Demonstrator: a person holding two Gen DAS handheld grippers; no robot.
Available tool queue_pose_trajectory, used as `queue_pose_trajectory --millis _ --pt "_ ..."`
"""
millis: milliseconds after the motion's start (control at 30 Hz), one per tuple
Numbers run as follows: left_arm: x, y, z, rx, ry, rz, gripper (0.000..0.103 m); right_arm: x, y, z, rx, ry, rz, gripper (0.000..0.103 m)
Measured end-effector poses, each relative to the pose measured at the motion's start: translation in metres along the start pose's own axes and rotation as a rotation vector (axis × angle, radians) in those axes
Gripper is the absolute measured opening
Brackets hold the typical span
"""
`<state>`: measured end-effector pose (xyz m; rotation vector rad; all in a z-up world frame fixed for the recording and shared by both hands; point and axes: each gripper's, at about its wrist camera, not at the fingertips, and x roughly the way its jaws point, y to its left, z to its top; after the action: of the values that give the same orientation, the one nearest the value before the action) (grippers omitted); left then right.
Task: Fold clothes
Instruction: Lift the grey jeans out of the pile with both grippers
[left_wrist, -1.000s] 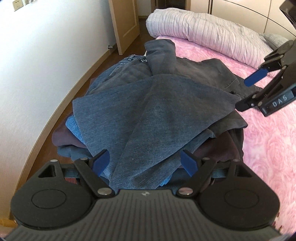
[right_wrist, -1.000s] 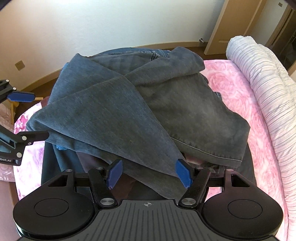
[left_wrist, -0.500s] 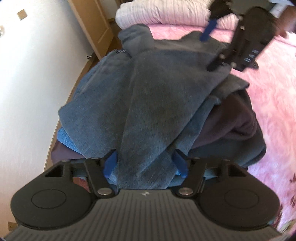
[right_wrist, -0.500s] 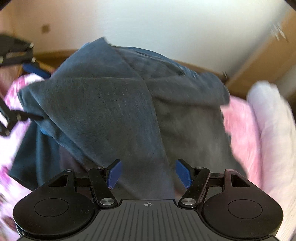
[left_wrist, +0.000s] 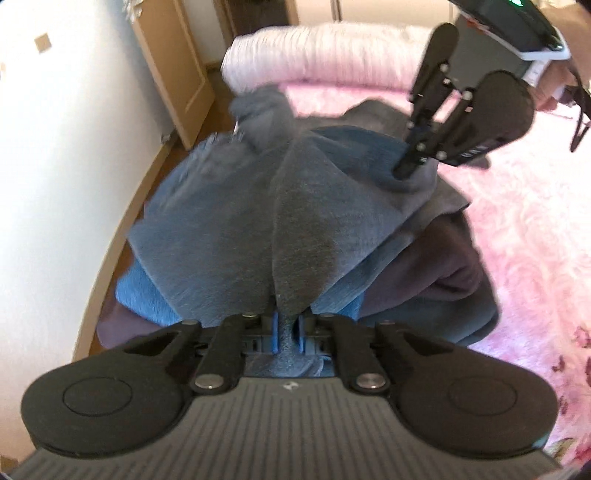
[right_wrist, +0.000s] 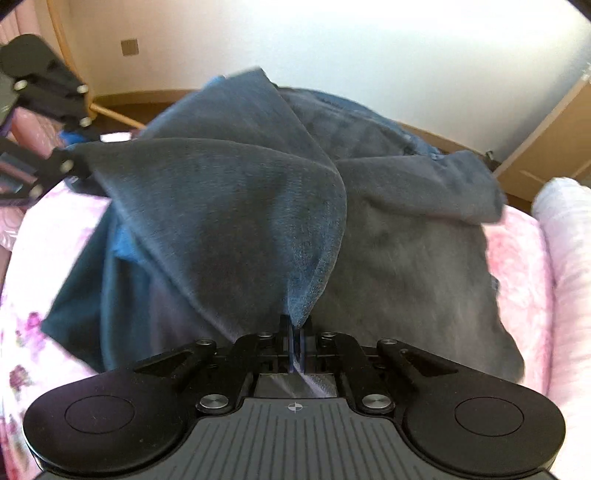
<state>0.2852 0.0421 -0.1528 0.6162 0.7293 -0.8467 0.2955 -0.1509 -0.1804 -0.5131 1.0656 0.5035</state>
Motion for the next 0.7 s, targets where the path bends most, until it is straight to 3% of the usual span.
queue_pose_trajectory --millis 67,200,433,700 --pt "-0.019 -0.016 0.01 0.017 -0.049 -0.012 0.004 -0.034 0.008 -0.025 0.008 -0.002 -0.021 0.001" --pt "-0.041 -0.086 0.029 0.079 -0.103 -0.125 0.004 -0.098 0.026 -0.089 0.039 0.033 -0.055 0.001" --pt "-0.078 -0.211 0.063 0.192 -0.192 -0.334 0.002 -0.185 0.084 -0.228 0.187 0.186 -0.133 0.001" --pt "-0.087 -0.398 0.076 0.377 -0.148 -0.587 0.003 -0.277 0.163 -0.405 0.42 0.362 -0.224 0.001"
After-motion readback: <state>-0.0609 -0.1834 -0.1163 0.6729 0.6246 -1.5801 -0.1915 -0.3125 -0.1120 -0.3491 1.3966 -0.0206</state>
